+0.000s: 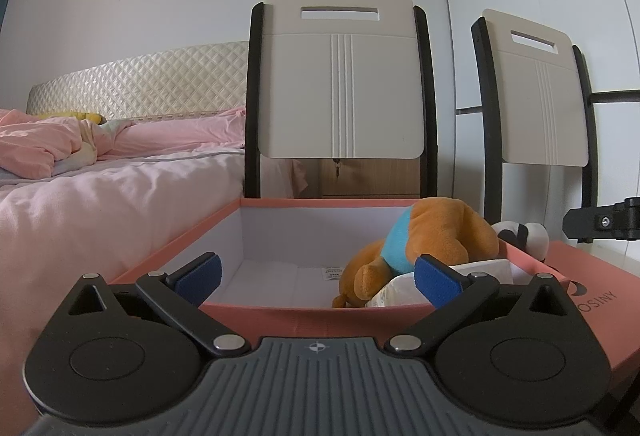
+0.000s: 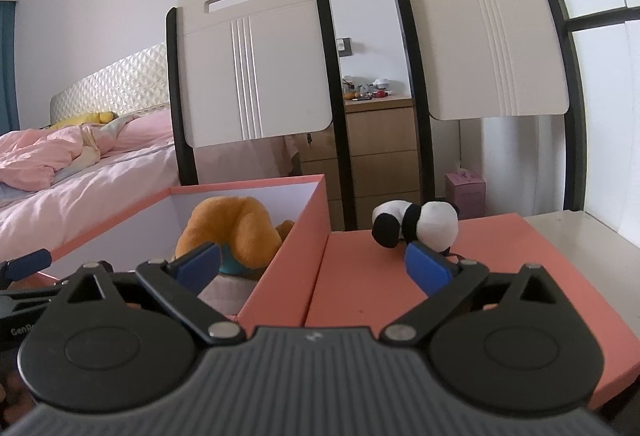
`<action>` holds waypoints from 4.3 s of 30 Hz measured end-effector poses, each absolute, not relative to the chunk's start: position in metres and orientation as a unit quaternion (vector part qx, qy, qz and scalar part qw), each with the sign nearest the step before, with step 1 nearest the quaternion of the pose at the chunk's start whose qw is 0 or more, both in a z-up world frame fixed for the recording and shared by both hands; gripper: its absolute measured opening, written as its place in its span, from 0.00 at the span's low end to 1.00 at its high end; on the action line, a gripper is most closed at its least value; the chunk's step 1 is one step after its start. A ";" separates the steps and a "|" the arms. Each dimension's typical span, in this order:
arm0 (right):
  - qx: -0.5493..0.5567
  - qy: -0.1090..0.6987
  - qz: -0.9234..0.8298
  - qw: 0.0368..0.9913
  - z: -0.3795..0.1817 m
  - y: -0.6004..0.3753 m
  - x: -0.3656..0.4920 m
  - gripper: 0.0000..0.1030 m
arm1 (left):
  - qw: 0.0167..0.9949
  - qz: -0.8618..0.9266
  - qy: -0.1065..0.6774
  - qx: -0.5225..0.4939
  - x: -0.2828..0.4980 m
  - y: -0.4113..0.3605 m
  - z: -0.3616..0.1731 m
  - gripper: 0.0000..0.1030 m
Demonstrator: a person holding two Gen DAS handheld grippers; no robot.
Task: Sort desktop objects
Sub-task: 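Move the right tool toward the black-and-white panda plush on the lid, then close the right tool's fingers on the panda plush, then lift the panda plush with the right tool and carry it over the box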
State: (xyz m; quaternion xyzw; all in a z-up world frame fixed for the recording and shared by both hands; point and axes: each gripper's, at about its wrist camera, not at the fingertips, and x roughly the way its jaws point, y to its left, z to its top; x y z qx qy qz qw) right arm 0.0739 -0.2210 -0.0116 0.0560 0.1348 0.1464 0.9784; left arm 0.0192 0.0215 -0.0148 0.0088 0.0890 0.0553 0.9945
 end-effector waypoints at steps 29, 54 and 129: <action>0.082 0.120 0.090 0.985 0.016 -0.255 0.100 1.00 | 0.996 0.042 0.084 0.006 0.014 0.019 -0.010 1.00; 0.032 0.144 0.077 0.986 -0.004 -0.258 0.197 1.00 | 0.995 0.044 0.089 0.008 0.017 0.021 -0.013 1.00; 0.177 0.211 -0.024 0.961 -0.025 -0.287 0.276 0.66 | 0.995 0.034 0.097 0.015 0.017 0.014 -0.017 1.00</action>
